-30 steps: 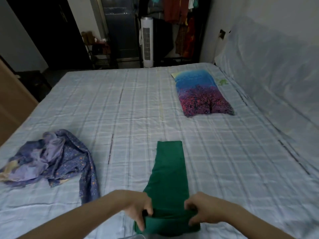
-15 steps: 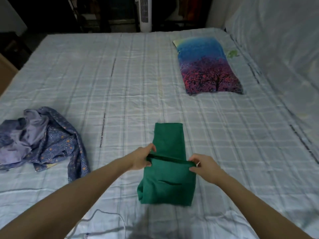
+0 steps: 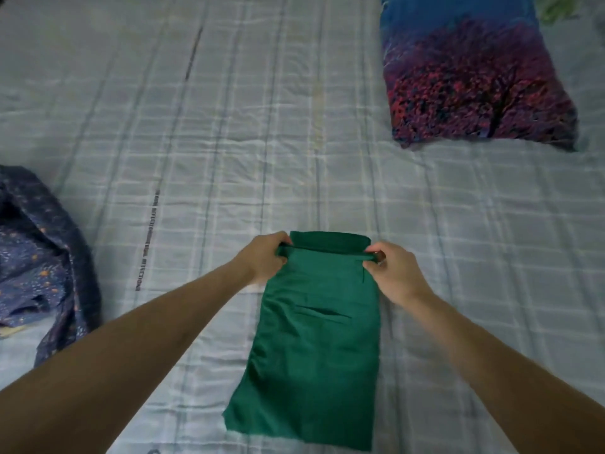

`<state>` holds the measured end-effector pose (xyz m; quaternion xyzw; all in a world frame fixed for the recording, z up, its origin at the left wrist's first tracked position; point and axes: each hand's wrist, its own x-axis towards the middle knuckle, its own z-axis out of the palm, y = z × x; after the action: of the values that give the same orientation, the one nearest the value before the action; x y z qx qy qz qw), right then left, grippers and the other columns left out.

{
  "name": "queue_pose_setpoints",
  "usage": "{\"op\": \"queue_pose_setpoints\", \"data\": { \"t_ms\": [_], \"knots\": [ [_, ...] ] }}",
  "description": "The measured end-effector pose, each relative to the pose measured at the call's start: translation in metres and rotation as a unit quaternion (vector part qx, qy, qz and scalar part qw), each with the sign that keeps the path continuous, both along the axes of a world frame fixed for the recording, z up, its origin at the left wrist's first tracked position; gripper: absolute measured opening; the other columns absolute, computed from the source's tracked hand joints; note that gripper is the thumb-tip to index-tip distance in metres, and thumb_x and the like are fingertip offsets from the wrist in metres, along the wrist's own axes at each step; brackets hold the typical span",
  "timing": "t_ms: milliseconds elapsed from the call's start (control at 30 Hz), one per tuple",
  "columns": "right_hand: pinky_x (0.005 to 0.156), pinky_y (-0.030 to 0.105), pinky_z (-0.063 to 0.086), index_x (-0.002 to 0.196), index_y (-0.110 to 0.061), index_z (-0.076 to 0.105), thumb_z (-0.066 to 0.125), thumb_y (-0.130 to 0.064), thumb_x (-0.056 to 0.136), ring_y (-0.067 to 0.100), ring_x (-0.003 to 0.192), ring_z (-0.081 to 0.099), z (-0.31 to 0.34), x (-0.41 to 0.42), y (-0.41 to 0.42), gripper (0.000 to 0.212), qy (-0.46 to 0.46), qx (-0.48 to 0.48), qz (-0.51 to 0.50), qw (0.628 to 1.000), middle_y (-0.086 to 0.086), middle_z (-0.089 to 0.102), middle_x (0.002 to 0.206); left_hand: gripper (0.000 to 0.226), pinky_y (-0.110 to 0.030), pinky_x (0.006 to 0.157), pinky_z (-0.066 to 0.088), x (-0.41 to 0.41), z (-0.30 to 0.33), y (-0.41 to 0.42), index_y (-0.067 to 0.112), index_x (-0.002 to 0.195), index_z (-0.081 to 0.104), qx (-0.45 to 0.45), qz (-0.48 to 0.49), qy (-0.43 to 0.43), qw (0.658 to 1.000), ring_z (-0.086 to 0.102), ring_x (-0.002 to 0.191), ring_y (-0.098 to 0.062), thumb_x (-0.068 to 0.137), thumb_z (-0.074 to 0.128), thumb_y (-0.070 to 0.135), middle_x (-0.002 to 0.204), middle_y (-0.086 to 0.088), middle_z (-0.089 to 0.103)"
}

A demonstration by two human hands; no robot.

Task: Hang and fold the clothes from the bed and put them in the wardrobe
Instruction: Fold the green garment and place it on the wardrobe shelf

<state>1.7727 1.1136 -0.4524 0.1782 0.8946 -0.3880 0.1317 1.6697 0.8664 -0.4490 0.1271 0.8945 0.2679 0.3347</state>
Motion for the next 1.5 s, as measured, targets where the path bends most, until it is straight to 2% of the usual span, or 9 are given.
{"op": "queue_pose_setpoints", "data": {
  "t_ms": [167,300,433,600,733,900,1167,1367,1500],
  "knots": [
    [0.066,0.037,0.054,0.110,-0.020,0.061,0.057,-0.023,0.095,0.017,0.071,0.062,-0.041,-0.035,0.011,0.016,0.000,0.065,0.013,0.998,-0.002,0.064,0.084,0.022,-0.028,0.075,0.050,-0.026,-0.048,0.016,0.017,0.110,0.057,0.010,0.001,0.027,1.000,0.060,0.096,-0.022,0.094,0.050,0.004,0.110,-0.005,0.062],
    [0.060,0.033,0.046,0.108,-0.021,0.059,0.053,-0.023,0.096,0.016,0.077,0.055,-0.055,-0.043,0.016,0.013,0.034,0.126,0.057,0.990,0.002,0.058,0.088,0.021,-0.036,0.080,0.049,-0.033,-0.065,0.014,0.020,0.109,0.055,0.019,-0.085,0.125,0.988,0.054,0.096,-0.015,0.092,0.049,0.008,0.108,0.003,0.058],
    [0.069,0.029,0.045,0.105,-0.015,0.060,0.059,-0.016,0.093,0.017,0.098,0.051,-0.060,-0.046,0.024,0.013,0.077,0.167,0.105,0.977,0.000,0.054,0.103,0.025,-0.035,0.078,0.048,-0.043,-0.066,0.014,0.014,0.106,0.060,0.053,-0.139,0.209,0.967,0.048,0.094,-0.015,0.084,0.056,0.002,0.107,0.003,0.051],
    [0.090,0.029,0.043,0.122,-0.017,0.057,0.059,-0.019,0.090,0.016,0.104,0.053,-0.056,-0.072,0.028,0.032,-0.020,0.101,0.190,0.976,0.001,0.057,0.117,0.050,-0.038,0.095,0.043,-0.056,-0.055,0.047,0.019,0.130,0.048,-0.071,-0.235,0.094,0.965,0.042,0.113,-0.017,0.083,0.061,0.023,0.123,0.001,0.049],
    [0.083,0.031,0.049,0.116,-0.026,0.057,0.073,-0.047,0.077,0.012,0.096,0.057,-0.042,-0.091,0.028,0.048,-0.151,0.082,0.241,0.955,-0.009,0.059,0.111,0.057,-0.039,0.092,0.049,-0.067,-0.047,0.064,0.021,0.127,0.046,-0.125,-0.272,0.024,0.954,0.052,0.107,-0.019,0.078,0.071,0.035,0.121,0.002,0.054],
    [0.063,0.025,0.043,0.093,-0.022,0.059,0.080,-0.031,0.076,0.011,0.080,0.058,-0.040,-0.095,0.015,0.029,-0.177,0.053,0.245,0.952,-0.005,0.062,0.092,0.050,-0.033,0.087,0.049,-0.072,-0.033,0.079,0.018,0.124,0.058,-0.171,-0.308,-0.026,0.936,0.057,0.106,-0.022,0.079,0.076,0.029,0.115,0.000,0.060],
    [0.059,0.024,0.039,0.084,-0.027,0.055,0.077,-0.030,0.080,0.007,0.076,0.056,0.059,-0.088,0.014,0.023,-0.029,0.026,0.221,0.974,-0.009,0.060,0.086,0.023,-0.029,0.075,0.039,-0.074,0.071,0.051,0.025,0.104,0.058,-0.138,-0.309,0.108,0.935,0.051,0.089,-0.014,0.086,0.069,0.033,0.095,0.009,0.056],
    [0.053,0.017,0.036,0.080,-0.022,0.055,0.081,-0.028,0.075,0.009,0.066,0.054,0.166,-0.072,0.001,0.027,0.135,0.098,0.201,0.965,-0.008,0.058,0.073,0.018,-0.032,0.068,0.042,-0.064,0.191,0.033,0.025,0.094,0.054,-0.147,-0.335,0.309,0.878,0.052,0.085,-0.016,0.086,0.065,0.035,0.088,0.009,0.056],
    [0.060,0.031,0.042,0.080,-0.024,0.052,0.079,-0.028,0.075,0.013,0.068,0.055,0.192,-0.023,-0.027,0.028,0.248,0.127,0.173,0.945,-0.011,0.055,0.071,0.023,-0.030,0.056,0.031,-0.025,0.226,-0.001,0.028,0.087,0.041,-0.157,-0.341,0.341,0.862,0.050,0.069,-0.015,0.088,0.062,0.038,0.070,0.011,0.048]
  ]
}}
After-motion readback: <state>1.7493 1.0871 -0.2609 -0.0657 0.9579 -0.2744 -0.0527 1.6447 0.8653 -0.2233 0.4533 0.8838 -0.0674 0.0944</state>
